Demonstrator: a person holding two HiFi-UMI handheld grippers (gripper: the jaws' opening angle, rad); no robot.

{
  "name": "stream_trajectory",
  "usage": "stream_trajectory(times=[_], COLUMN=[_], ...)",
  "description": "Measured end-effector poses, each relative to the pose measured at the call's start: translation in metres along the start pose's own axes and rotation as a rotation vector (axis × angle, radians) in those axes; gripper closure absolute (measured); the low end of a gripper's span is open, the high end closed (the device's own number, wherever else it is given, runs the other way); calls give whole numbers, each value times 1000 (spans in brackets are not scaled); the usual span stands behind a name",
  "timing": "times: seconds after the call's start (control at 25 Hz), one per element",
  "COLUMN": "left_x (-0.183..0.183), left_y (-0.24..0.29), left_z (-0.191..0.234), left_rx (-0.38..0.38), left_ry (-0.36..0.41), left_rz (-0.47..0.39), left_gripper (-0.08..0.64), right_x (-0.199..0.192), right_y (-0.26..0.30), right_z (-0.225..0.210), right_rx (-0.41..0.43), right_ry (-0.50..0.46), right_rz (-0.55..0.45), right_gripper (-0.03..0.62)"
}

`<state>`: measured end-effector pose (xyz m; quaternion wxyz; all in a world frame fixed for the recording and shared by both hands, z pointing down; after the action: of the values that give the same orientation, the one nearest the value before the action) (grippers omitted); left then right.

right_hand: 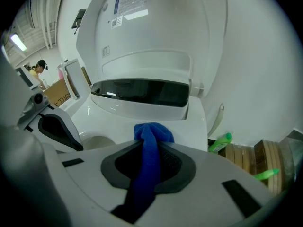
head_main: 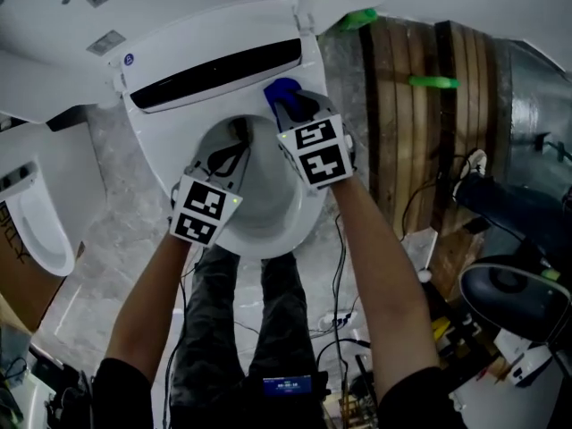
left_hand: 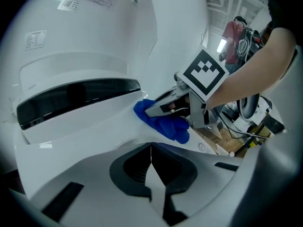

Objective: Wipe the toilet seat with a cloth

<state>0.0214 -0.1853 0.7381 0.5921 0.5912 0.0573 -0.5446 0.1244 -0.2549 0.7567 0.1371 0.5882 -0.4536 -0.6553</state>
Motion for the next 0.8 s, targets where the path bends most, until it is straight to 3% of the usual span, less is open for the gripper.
stream_trajectory(times=[0.8], left_x=[-22], left_y=[-45], left_z=[30], left_rx=[72], left_ry=[-85], left_rz=[-44], left_gripper=[548], right_x=[25], right_y=[37], right_z=[76], right_rx=[94], right_ry=[-120], right_rz=[58], right_gripper=[528])
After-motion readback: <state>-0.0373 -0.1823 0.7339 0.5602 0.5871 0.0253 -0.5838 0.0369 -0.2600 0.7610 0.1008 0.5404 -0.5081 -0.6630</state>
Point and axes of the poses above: the fingertips, and each gripper's own axes: y forward along the fingers, z to its left, x out of its top, the point moved 3 cm from there along -y, backward along the fingers, and after that the axes turned 5 degrees about -z, right-handed, at the moved point
